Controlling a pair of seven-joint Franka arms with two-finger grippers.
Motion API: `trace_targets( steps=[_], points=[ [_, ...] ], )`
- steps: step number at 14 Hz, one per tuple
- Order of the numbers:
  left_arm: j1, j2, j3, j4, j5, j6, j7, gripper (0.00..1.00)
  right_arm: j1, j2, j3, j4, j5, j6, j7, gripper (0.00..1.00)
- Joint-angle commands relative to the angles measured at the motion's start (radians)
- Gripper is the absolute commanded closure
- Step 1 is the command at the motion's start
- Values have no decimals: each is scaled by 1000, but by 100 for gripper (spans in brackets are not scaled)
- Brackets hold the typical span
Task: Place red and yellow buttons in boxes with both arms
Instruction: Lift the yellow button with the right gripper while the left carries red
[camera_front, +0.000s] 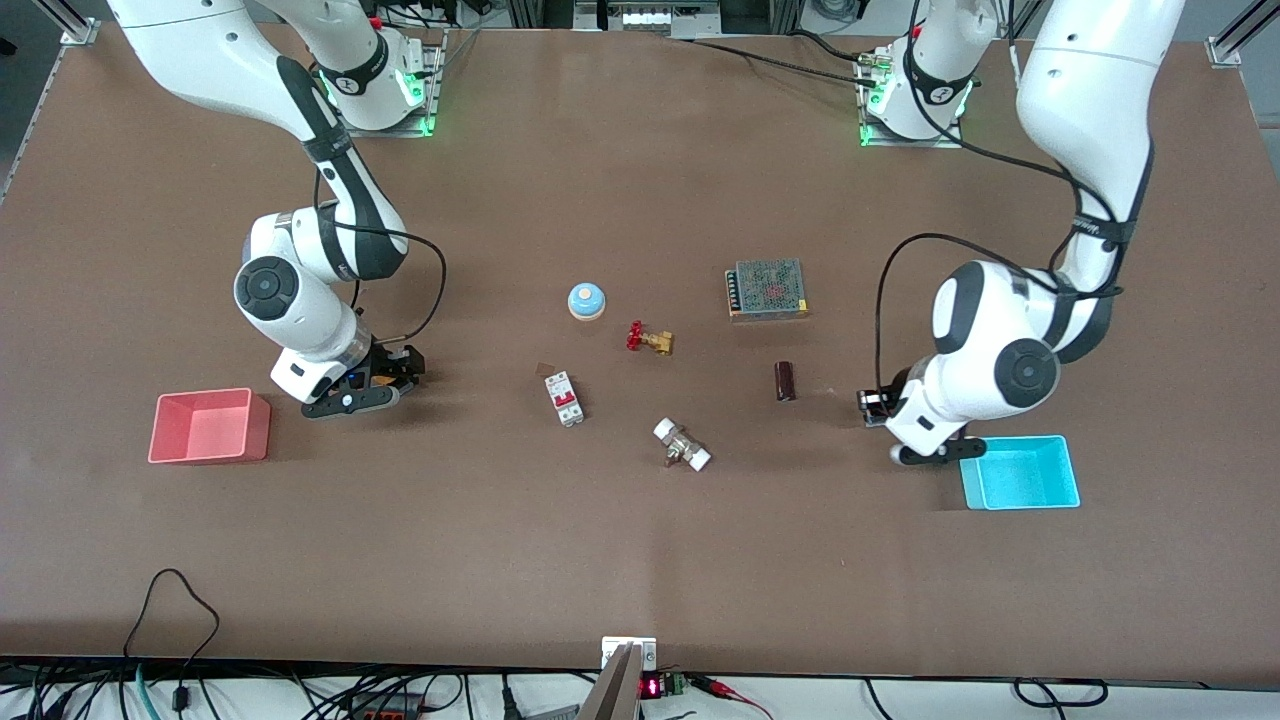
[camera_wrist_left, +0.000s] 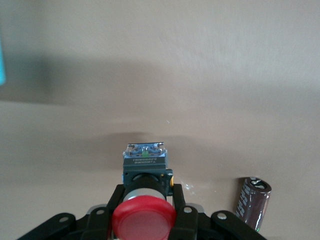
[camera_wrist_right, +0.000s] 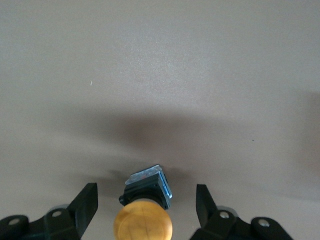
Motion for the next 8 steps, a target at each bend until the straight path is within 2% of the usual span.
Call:
trace_targets(
  steps=[1,2,4,8],
  points=[
    [77,-74,48,-19,51,-7,101,96,4,-21,-3,-24,-9,4,-17,39],
    [117,-80,48,-20,44,-7,141,97,4,-21,-3,-23,-9,4,-17,47],
    [145,-94,48,-17,51,-15,155,98,4,-21,-4,-23,-9,4,-17,56],
    [199,-80,48,53,94,-56,194,100,2,-21,-3,-21,-9,4,-17,69]
  ],
)
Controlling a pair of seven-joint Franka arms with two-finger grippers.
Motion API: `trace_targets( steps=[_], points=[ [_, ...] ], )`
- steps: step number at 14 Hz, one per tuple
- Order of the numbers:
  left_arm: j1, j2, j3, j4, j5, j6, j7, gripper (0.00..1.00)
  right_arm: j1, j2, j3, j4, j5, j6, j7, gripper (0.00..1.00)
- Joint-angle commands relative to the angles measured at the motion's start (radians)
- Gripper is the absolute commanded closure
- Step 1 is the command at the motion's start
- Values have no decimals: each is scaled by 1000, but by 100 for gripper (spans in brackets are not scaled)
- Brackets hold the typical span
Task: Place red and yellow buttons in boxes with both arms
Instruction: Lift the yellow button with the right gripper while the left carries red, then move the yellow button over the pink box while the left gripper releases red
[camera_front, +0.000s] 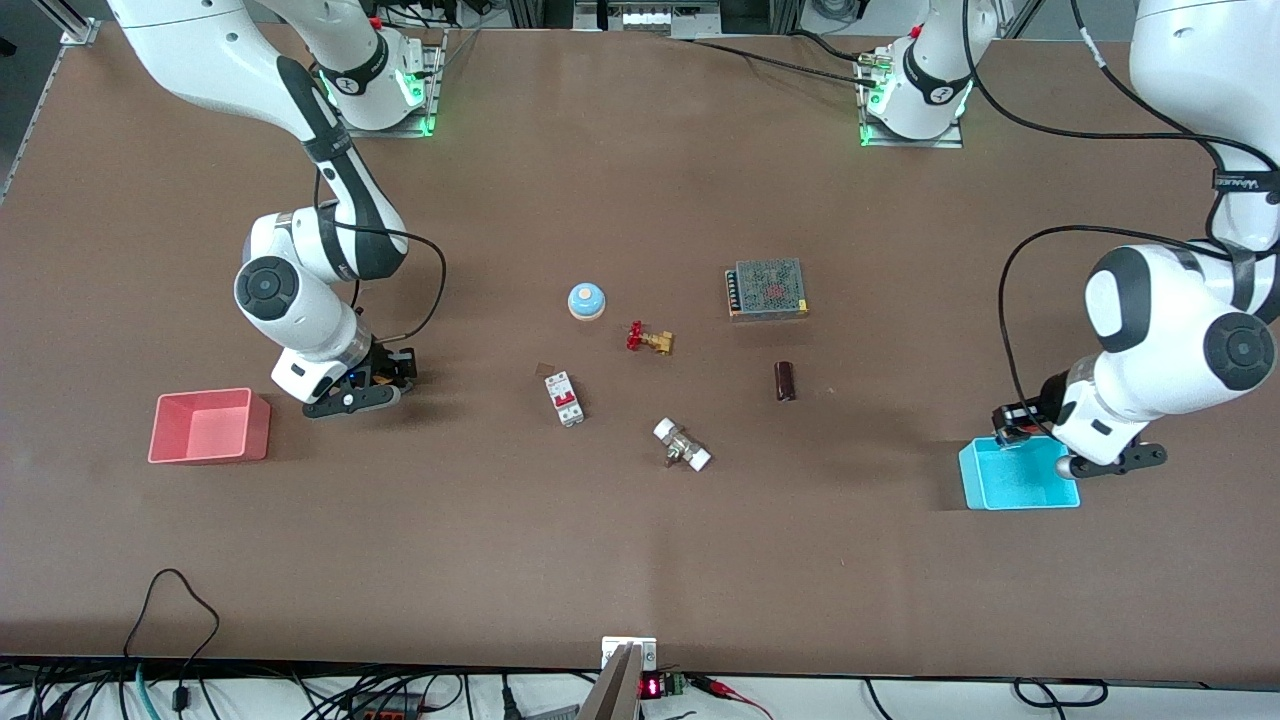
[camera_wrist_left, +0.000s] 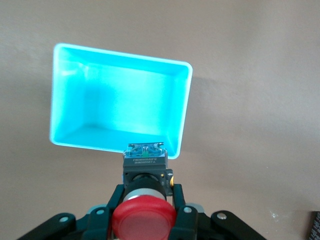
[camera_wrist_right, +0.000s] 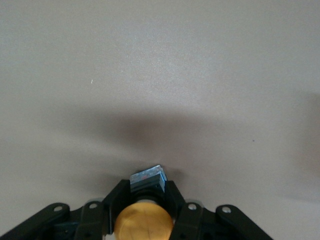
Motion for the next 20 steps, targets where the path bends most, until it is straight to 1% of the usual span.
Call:
trace_targets(
  steps=[1,5,7,10,11,13,15,18,20],
  points=[
    [22,15,-8,62,65,-44,61,100,2,-21,-2,-18,-9,4,-10,72],
    [31,114,-8,171,96,-67,95,100,2,-33,-4,-9,-9,4,-19,73],
    [34,144,-8,213,96,-71,103,100,-4,-77,-4,-5,-7,-22,-33,73],
    [38,197,-8,271,96,-69,110,100,-22,-160,-7,21,-6,-117,-37,74],
    [40,210,-8,274,96,-69,132,100,-35,-185,-7,31,-7,-143,-39,74],
    [39,224,-8,280,96,-69,139,100,-84,-234,-9,34,-7,-162,-70,74],
    [40,237,-8,280,87,-69,139,100,-152,-257,-10,40,-9,-164,-102,75],
    [48,262,-9,282,82,-66,138,100,-248,-248,-9,90,-7,-174,-217,76],
    [55,276,-9,285,79,-63,138,100,-301,-211,-10,121,-4,-171,-299,76]
  ],
)
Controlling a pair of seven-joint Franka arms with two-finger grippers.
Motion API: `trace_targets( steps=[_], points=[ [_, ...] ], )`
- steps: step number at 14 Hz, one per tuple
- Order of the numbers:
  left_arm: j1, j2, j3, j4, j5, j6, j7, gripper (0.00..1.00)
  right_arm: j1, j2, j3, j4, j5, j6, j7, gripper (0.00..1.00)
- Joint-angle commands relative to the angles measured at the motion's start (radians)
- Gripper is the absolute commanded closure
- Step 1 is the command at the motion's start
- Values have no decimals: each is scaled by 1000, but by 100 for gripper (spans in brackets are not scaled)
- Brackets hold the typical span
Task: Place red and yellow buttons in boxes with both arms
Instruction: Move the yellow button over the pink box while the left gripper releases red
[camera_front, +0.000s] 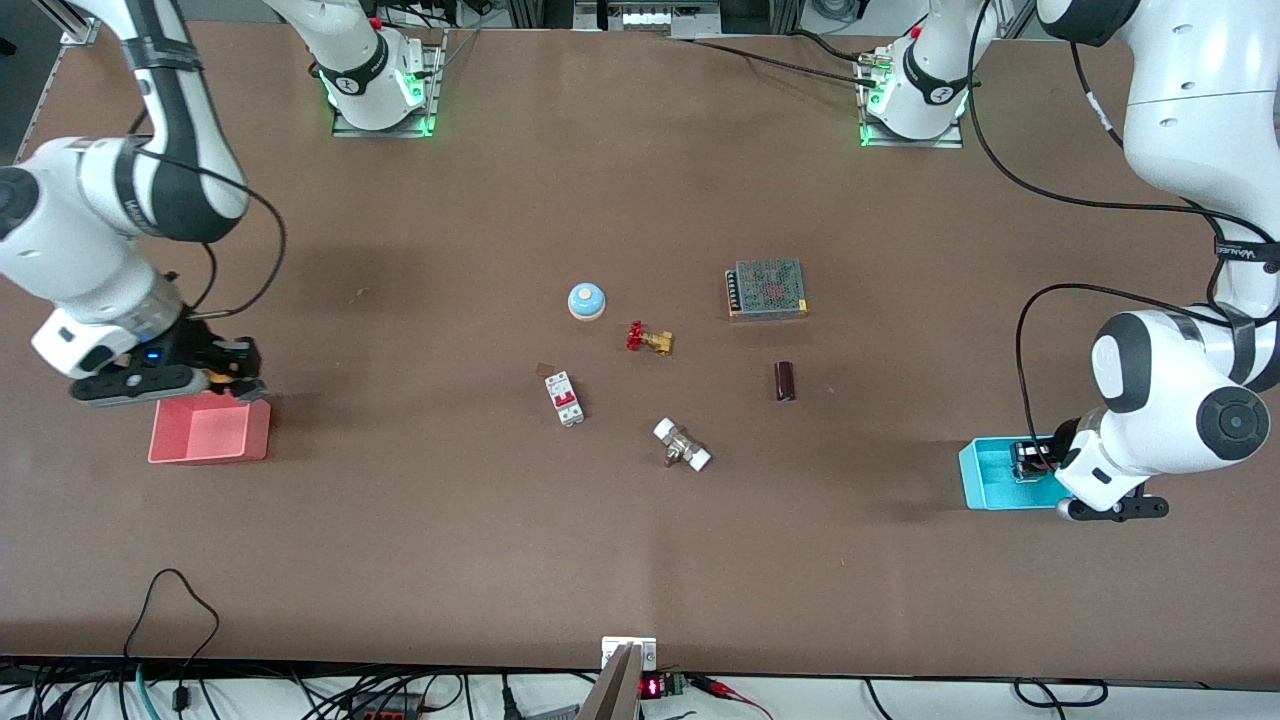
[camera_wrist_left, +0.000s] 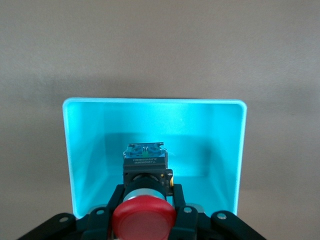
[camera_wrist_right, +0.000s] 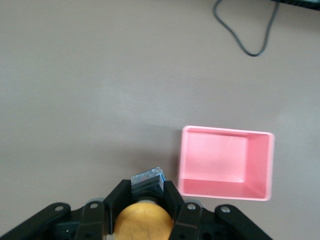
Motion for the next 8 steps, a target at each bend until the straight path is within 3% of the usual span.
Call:
trace_targets(
  steps=[1,8],
  points=[
    [18,34,-10,42,-13,-19,20,100,-78,61,14,63,0,-9,-115,76],
    [15,63,-9,65,-77,-21,24,99,-172,226,16,161,16,94,-221,76]
  ],
)
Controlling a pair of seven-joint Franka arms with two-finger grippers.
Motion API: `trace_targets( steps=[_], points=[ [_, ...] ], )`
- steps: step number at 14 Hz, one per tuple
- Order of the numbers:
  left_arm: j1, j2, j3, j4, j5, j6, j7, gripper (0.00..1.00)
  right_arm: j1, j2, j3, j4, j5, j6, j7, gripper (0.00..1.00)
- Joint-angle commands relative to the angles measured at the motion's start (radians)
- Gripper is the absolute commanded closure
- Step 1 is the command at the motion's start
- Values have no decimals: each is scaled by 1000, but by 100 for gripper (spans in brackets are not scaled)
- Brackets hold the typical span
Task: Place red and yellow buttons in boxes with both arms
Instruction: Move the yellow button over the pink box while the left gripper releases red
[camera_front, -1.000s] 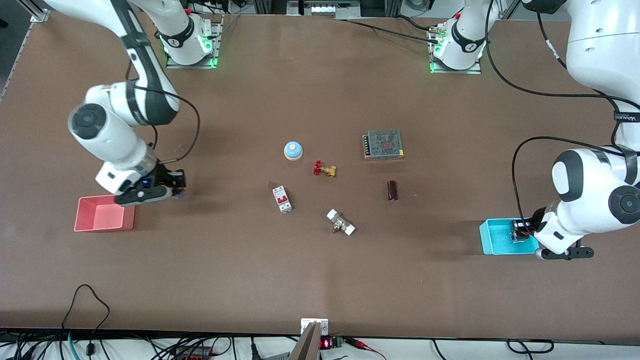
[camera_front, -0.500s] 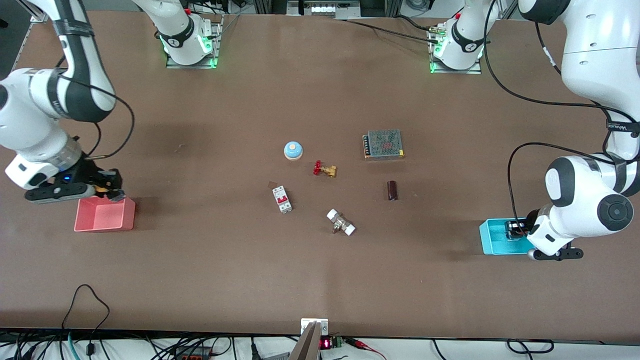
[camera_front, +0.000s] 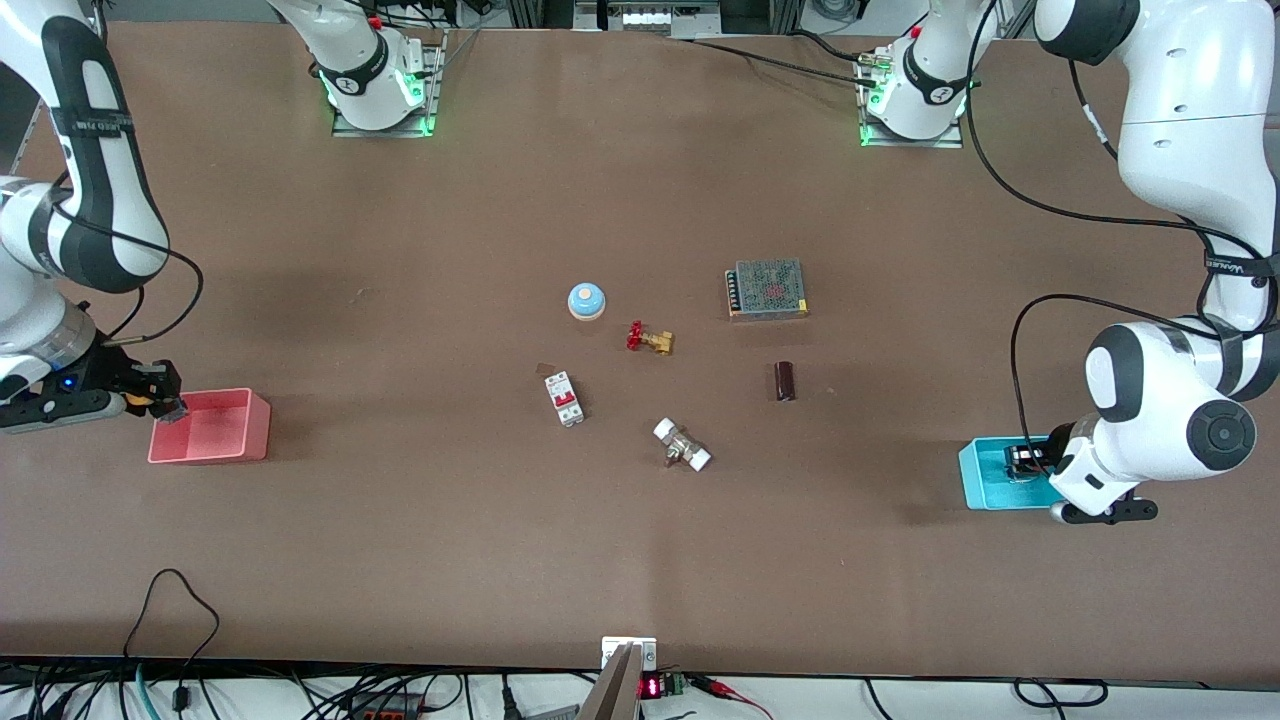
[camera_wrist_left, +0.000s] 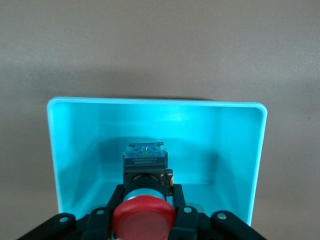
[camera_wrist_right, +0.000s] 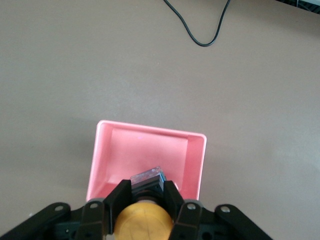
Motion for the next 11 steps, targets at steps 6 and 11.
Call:
trace_targets(
  steps=[6,11],
  points=[
    [5,31,-4,34,-50,-16,31,88,-13,134,16,88,135,1,-19,76],
    [8,34,-4,31,-51,-15,29,81,-9,151,16,65,129,-43,-30,76]
  ],
)
